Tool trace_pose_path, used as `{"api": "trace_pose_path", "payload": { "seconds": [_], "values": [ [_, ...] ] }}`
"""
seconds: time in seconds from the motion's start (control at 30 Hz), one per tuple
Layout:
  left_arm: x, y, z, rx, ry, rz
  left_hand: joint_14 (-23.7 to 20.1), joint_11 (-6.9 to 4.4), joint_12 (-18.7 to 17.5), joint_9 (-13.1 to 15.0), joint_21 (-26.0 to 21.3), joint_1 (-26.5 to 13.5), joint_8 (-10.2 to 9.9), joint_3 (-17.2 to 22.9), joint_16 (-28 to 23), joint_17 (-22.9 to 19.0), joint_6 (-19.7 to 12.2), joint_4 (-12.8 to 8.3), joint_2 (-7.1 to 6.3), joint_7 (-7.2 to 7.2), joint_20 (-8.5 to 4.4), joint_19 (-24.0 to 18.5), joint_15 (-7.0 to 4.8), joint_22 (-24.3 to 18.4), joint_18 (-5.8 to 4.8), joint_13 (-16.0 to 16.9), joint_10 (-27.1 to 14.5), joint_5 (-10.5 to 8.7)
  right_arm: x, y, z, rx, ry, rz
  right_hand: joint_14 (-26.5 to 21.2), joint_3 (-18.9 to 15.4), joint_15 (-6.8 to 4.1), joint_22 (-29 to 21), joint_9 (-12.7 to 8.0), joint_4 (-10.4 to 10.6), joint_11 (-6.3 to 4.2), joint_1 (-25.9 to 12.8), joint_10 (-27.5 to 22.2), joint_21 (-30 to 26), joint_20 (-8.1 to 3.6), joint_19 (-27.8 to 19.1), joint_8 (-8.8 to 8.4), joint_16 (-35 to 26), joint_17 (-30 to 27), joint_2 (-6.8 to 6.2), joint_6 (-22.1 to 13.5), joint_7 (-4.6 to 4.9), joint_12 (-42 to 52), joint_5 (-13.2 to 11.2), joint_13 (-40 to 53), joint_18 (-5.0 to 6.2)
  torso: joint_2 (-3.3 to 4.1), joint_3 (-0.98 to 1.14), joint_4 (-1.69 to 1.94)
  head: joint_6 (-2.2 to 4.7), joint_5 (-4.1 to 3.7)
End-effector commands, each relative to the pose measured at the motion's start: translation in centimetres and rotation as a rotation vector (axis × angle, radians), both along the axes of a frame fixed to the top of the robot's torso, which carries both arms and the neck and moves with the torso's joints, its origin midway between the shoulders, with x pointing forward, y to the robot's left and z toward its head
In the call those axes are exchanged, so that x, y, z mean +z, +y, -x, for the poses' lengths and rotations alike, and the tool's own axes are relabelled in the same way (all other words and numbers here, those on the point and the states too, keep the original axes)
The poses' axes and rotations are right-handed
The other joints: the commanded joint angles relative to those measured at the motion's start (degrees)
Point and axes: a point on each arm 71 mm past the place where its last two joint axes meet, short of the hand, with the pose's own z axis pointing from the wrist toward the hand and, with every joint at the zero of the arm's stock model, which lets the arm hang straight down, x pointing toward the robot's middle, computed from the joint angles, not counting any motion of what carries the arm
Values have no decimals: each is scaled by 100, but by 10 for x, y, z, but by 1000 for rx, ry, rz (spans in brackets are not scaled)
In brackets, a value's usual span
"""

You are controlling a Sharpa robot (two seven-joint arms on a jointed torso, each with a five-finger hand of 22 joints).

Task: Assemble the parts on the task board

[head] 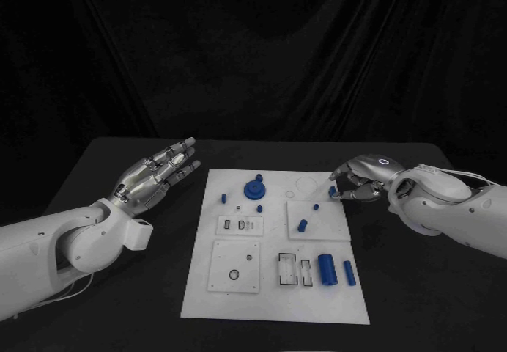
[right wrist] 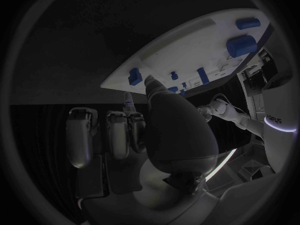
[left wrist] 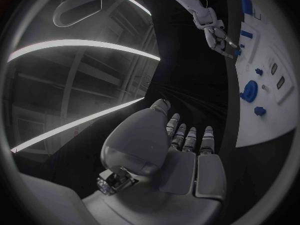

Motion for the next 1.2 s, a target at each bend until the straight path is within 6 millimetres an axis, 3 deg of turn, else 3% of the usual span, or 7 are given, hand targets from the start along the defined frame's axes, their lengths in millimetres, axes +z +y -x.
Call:
{"api": "trace_pose_path", "payload": {
  "seconds": [0.03,0.17,0.4,0.77,1.2],
  "values": [
    [1,-1,1,-7,-6,13,2,23,13,6,-1,46,12,32,19,-2,-17,-10,-10,-1,36,-4,38,5,60,6,0,22,-2,0,0,-12,6,6,595,-1,-6,1345,29,44,9,59,600,-17,-10,345,42,15,1509,6,43,15,14,77,1509,-103,-1,0,0,-14,0],
    [1,-1,1,-9,-6,13,2,23,13,6,-1,46,12,32,19,-2,-17,-10,-10,-1,36,-4,38,5,60,6,0,22,-3,0,-1,-10,4,5,595,1,-6,1340,73,38,9,114,600,-34,-11,337,99,15,1509,19,39,15,14,237,1509,-99,0,-2,4,-59,0],
    [0,-1,1,-11,-5,14,2,23,13,6,-1,46,12,32,19,-2,-17,-10,-10,-1,36,-4,38,5,60,6,0,22,-4,2,-2,-9,5,6,595,5,-6,1336,136,17,11,166,600,-48,-11,332,186,15,1509,44,64,16,14,418,1509,-96,0,-2,2,-72,5],
    [-1,-1,1,-13,0,13,2,21,12,5,-1,47,11,42,19,-3,-23,-16,-12,-3,36,-4,41,5,60,6,-1,22,-9,4,-3,-11,9,6,595,-13,-2,1333,236,-3,16,197,600,-61,-8,326,345,15,1509,46,175,23,14,379,1509,-93,-3,4,6,-131,-1],
    [-4,-1,1,-18,8,13,2,17,7,5,0,47,11,50,18,-3,-26,-21,-13,-2,38,-1,43,6,59,5,-1,22,-12,3,-4,-24,19,12,595,-21,-2,1325,285,-26,15,223,600,-83,-8,315,420,15,1509,38,207,20,14,376,1509,-88,-2,4,6,-134,10]
  ]
}}
